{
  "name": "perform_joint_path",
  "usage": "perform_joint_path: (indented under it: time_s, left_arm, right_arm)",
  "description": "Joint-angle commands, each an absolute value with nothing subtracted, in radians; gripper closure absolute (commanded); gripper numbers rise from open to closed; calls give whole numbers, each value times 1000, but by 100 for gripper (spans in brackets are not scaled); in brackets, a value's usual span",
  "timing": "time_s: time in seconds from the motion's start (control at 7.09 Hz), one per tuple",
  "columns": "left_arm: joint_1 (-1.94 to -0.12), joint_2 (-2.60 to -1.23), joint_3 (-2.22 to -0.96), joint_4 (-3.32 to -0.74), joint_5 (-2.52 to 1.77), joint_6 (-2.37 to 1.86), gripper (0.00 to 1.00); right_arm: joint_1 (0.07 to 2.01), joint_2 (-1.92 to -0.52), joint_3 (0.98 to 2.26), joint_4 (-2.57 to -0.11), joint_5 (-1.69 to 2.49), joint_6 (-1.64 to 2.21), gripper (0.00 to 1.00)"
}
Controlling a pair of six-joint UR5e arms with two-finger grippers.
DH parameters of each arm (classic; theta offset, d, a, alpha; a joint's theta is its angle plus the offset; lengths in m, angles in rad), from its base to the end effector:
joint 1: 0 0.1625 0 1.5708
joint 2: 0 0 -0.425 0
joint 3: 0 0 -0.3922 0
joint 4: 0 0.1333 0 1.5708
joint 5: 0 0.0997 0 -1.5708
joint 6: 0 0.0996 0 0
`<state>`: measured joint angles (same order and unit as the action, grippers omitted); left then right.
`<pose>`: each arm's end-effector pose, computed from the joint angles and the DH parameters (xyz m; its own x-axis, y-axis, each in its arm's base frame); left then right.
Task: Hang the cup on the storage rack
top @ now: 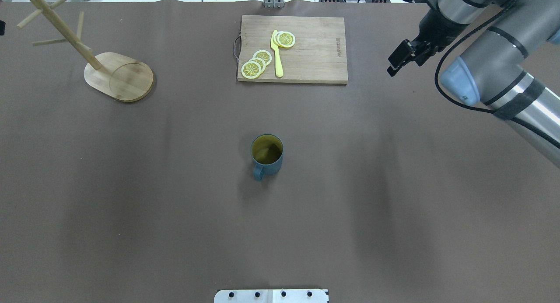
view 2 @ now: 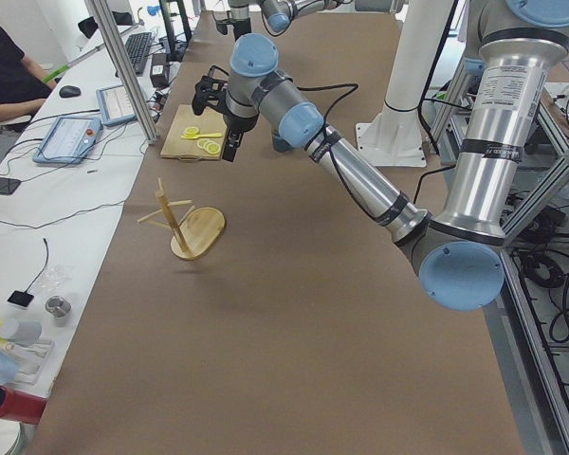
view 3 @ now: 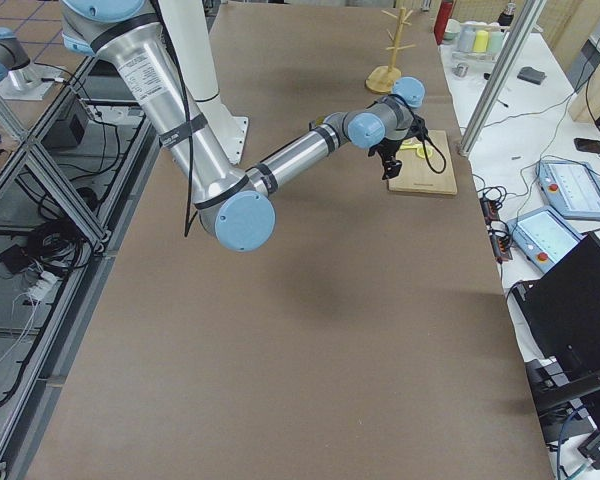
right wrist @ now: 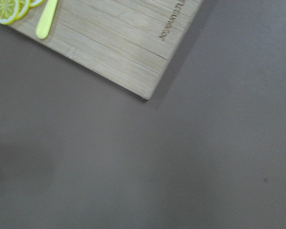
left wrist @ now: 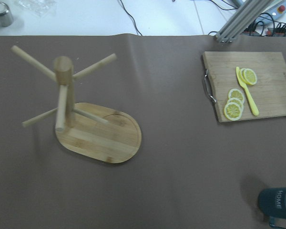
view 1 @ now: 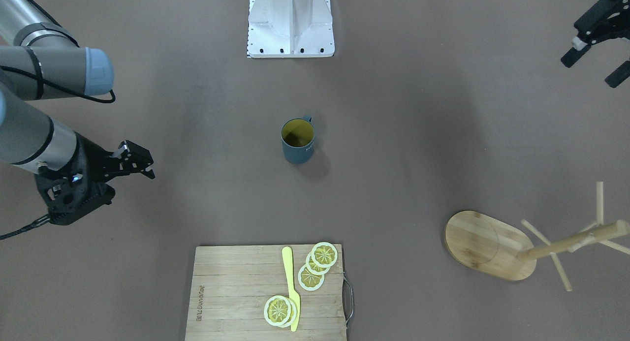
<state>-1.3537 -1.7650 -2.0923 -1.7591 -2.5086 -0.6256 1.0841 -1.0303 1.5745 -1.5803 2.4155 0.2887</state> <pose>0.0529 -0.4860 0.2803 0.4357 0.2512 -0.8644 0.1504 0.9265 0.3450 -0.2631 -0.6230 0.3300 0.5063 -0.4040 0.7619 0.2694 0.9133 0.3053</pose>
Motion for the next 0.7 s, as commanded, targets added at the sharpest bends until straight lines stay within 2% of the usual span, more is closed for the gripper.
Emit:
perform_joint_path:
  time_s: [0.0,0.28,0.56]
  left_arm:
    - [-1243,-1766,-2083,-1927,-2473,-673,2]
    - [-994,-1759,-2080,-2148,-2182,-834,3]
    - [-754,-1784,-2056,-2172,-1876,-847,3]
  right_arm:
    - [1213,-1095,1600,-1720,2435,288,1]
    - [1212,-1111,1580,-1735,2290,288,0]
    - [1206,-1111,1580,-1736,2240,296,0]
